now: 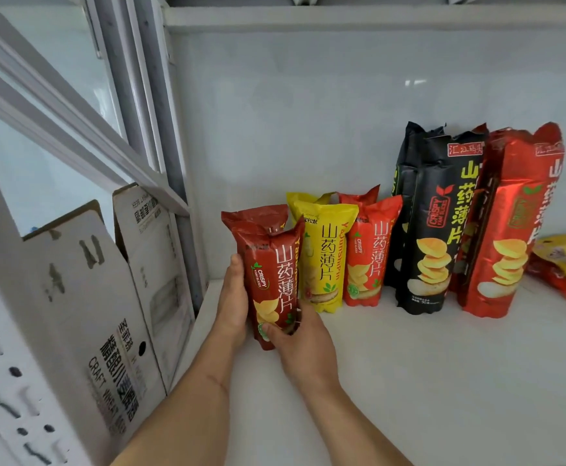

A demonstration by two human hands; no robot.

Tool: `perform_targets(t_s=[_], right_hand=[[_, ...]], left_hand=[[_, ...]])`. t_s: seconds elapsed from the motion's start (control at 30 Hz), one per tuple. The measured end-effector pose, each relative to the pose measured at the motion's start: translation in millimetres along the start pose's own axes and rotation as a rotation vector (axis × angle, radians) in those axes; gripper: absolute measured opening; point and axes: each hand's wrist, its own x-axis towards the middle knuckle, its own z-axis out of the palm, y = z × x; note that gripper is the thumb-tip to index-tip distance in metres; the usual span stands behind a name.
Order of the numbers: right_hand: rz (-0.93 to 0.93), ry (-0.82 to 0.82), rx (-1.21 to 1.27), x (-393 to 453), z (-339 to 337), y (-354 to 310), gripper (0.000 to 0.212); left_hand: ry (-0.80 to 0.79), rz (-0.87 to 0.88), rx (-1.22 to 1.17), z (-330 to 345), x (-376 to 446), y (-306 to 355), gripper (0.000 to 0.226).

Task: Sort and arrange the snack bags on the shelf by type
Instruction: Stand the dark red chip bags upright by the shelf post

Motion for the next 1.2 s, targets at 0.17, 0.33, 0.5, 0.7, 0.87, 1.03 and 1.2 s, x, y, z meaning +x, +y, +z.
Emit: perform_targets(t_s=[0.17, 0.33, 0.5, 0.7, 0.87, 1.03, 1.2], right_hand=[[-0.006, 0.014, -0.028, 20.8, 4.8, 2.3, 0.062], [0.017, 0.017, -0.085, 36.2, 13.3, 1.5, 0.059], [0.031, 0.026, -0.109, 51.6, 22.2, -1.0, 0.059], [0.044, 0.062, -0.112, 62.0, 35.8, -1.6, 0.061], [0.059, 0.086, -0.139, 70.0, 41.3, 1.4, 0.065], [0.076, 0.101, -0.16, 71.2, 44.1, 0.7, 0.068], [0.077, 0.115, -0.149, 69.4, 43.3, -1.1, 0.067]], left_hand=[[0.024, -0.034, 0.006, 1.2, 26.5, -10.8, 0.095], [0.006, -0.061, 0.012, -5.3, 47.1, -21.2, 0.116], [-0.11, -0.018, 0.028, -11.7, 60.7, -19.8, 0.111], [-0.137, -0.027, -0.004, -13.0, 76.4, -17.6, 0.12], [-0.144, -0.043, -0.021, -11.3, 84.2, -20.6, 0.122], [-0.111, -0.022, -0.01, -10.3, 81.8, -21.3, 0.119], [-0.074, 0.089, 0.075, -9.2, 70.1, -14.9, 0.105]])
